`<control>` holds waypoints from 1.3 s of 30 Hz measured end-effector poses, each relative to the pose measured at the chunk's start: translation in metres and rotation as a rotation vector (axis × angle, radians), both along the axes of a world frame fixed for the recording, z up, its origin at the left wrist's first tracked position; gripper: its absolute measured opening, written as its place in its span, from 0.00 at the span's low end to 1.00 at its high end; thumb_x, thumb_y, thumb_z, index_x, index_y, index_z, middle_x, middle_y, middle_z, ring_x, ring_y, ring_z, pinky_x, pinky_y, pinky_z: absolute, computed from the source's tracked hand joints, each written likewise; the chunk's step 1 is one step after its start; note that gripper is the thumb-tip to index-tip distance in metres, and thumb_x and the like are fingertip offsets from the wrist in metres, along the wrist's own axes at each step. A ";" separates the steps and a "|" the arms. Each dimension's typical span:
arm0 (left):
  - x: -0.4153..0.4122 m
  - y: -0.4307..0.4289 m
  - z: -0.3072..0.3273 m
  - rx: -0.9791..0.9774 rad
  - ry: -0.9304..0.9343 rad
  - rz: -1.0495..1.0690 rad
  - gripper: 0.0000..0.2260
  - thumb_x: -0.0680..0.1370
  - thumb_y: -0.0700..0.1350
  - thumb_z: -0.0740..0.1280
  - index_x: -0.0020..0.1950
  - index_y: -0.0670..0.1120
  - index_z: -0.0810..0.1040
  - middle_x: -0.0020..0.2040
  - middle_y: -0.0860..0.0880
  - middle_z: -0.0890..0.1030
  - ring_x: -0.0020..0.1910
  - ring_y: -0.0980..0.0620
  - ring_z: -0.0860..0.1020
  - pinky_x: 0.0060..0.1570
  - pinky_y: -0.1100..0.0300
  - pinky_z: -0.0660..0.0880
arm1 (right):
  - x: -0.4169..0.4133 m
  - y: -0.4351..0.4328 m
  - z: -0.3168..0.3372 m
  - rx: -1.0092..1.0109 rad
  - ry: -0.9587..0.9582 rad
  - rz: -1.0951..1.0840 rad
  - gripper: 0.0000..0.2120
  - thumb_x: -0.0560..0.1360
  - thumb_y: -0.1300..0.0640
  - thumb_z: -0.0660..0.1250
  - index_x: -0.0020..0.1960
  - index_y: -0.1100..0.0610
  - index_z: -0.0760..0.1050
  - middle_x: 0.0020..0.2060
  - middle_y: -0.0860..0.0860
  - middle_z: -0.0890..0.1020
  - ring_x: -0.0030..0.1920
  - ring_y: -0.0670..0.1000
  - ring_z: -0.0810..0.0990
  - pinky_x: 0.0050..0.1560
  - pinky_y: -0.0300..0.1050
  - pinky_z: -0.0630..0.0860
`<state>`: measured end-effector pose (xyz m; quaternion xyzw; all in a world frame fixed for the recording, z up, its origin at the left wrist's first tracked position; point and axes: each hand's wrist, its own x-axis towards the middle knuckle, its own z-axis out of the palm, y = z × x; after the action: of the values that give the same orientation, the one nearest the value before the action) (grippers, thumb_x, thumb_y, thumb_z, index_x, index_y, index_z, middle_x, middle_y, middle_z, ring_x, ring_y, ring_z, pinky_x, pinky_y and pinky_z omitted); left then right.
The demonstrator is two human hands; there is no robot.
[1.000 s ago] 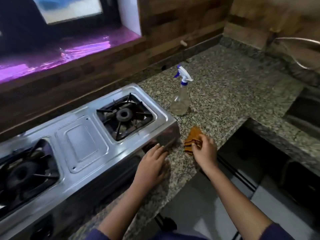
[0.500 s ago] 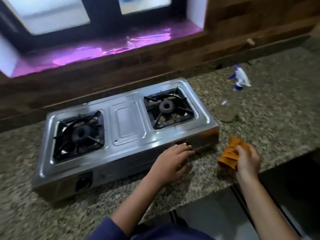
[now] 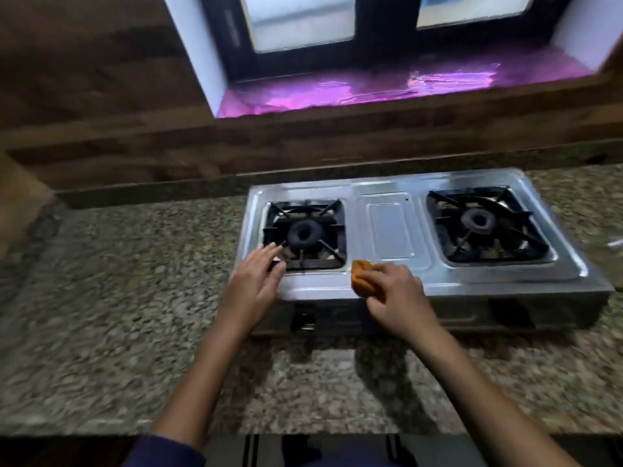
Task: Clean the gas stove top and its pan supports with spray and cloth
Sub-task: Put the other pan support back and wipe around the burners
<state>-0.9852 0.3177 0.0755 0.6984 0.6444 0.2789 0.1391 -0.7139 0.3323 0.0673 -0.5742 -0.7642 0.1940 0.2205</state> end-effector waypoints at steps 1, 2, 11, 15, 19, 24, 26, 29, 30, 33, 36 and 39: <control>-0.014 0.008 0.003 -0.117 -0.041 -0.022 0.30 0.78 0.64 0.50 0.69 0.47 0.75 0.68 0.45 0.76 0.70 0.49 0.71 0.70 0.54 0.66 | -0.016 -0.001 -0.003 0.004 -0.064 -0.007 0.21 0.62 0.55 0.64 0.53 0.49 0.82 0.49 0.55 0.81 0.50 0.61 0.77 0.49 0.53 0.75; -0.025 0.015 0.006 -0.230 -0.095 -0.041 0.34 0.75 0.69 0.46 0.69 0.50 0.74 0.68 0.46 0.76 0.69 0.49 0.72 0.69 0.54 0.66 | -0.031 -0.004 -0.007 0.019 -0.079 -0.014 0.19 0.62 0.54 0.64 0.52 0.50 0.83 0.48 0.55 0.81 0.49 0.62 0.77 0.47 0.54 0.75; -0.117 0.048 0.033 -0.354 -0.590 -0.097 0.48 0.64 0.81 0.37 0.63 0.55 0.79 0.60 0.55 0.81 0.65 0.59 0.74 0.66 0.56 0.62 | -0.216 -0.015 -0.024 0.206 -0.139 0.186 0.17 0.76 0.46 0.60 0.57 0.53 0.78 0.52 0.54 0.79 0.50 0.58 0.74 0.48 0.51 0.73; -0.148 0.053 0.029 -0.372 -0.639 -0.078 0.50 0.63 0.82 0.38 0.63 0.53 0.79 0.58 0.54 0.83 0.62 0.61 0.76 0.71 0.51 0.61 | -0.271 0.002 -0.027 0.228 -0.235 0.210 0.15 0.74 0.49 0.61 0.54 0.56 0.78 0.53 0.55 0.78 0.52 0.59 0.74 0.47 0.54 0.75; -0.155 0.050 0.021 -0.430 -0.667 -0.105 0.49 0.63 0.81 0.36 0.62 0.55 0.79 0.59 0.56 0.82 0.63 0.61 0.76 0.72 0.48 0.61 | -0.263 -0.006 -0.023 0.171 -0.167 0.197 0.17 0.76 0.50 0.60 0.61 0.56 0.76 0.57 0.53 0.78 0.52 0.58 0.74 0.50 0.54 0.74; -0.152 0.046 0.006 -0.474 -0.666 -0.142 0.45 0.66 0.80 0.34 0.60 0.61 0.79 0.58 0.59 0.82 0.66 0.57 0.74 0.73 0.38 0.57 | -0.207 -0.040 -0.022 0.240 -0.137 -0.045 0.18 0.76 0.50 0.61 0.61 0.56 0.79 0.53 0.52 0.82 0.46 0.55 0.76 0.45 0.49 0.75; -0.149 0.042 0.004 -0.494 -0.671 -0.145 0.45 0.65 0.80 0.35 0.60 0.60 0.80 0.58 0.60 0.82 0.65 0.59 0.74 0.72 0.38 0.57 | -0.186 -0.042 -0.024 0.228 -0.210 -0.189 0.18 0.76 0.49 0.62 0.60 0.56 0.80 0.49 0.53 0.81 0.44 0.55 0.75 0.43 0.50 0.74; -0.147 0.039 0.001 -0.503 -0.693 -0.141 0.46 0.64 0.81 0.36 0.61 0.60 0.80 0.57 0.60 0.82 0.64 0.61 0.75 0.73 0.39 0.57 | -0.183 -0.035 -0.022 0.196 -0.256 -0.242 0.15 0.74 0.51 0.66 0.57 0.57 0.80 0.47 0.54 0.80 0.43 0.56 0.74 0.42 0.50 0.74; -0.146 0.038 0.001 -0.499 -0.702 -0.136 0.46 0.64 0.81 0.36 0.61 0.59 0.80 0.57 0.59 0.82 0.64 0.61 0.75 0.73 0.40 0.57 | -0.191 -0.032 -0.020 0.202 -0.263 -0.195 0.14 0.74 0.51 0.67 0.56 0.57 0.80 0.47 0.54 0.80 0.44 0.56 0.74 0.42 0.50 0.73; -0.139 0.040 0.005 -0.466 -0.727 -0.119 0.49 0.62 0.82 0.37 0.62 0.55 0.80 0.57 0.57 0.82 0.62 0.63 0.75 0.70 0.49 0.62 | -0.226 -0.020 -0.016 0.218 -0.298 0.004 0.15 0.74 0.49 0.66 0.54 0.57 0.79 0.48 0.54 0.80 0.45 0.56 0.75 0.41 0.49 0.74; -0.132 0.043 0.012 -0.416 -0.756 -0.090 0.52 0.60 0.84 0.39 0.61 0.51 0.80 0.58 0.57 0.82 0.58 0.67 0.77 0.58 0.65 0.66 | -0.261 0.005 -0.014 0.218 -0.399 -0.004 0.18 0.70 0.48 0.68 0.53 0.59 0.79 0.44 0.55 0.80 0.43 0.57 0.77 0.37 0.49 0.74; -0.127 0.046 0.016 -0.393 -0.731 -0.067 0.49 0.62 0.83 0.39 0.60 0.54 0.81 0.59 0.57 0.81 0.61 0.63 0.76 0.63 0.60 0.67 | -0.273 0.020 -0.006 0.160 -0.465 -0.062 0.17 0.67 0.48 0.72 0.51 0.58 0.79 0.41 0.54 0.80 0.40 0.56 0.77 0.34 0.47 0.72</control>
<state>-1.1123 0.3636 0.0920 0.5342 0.5705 0.3753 0.4983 -0.9874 0.3526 0.0610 -0.6075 -0.7892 -0.0111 0.0893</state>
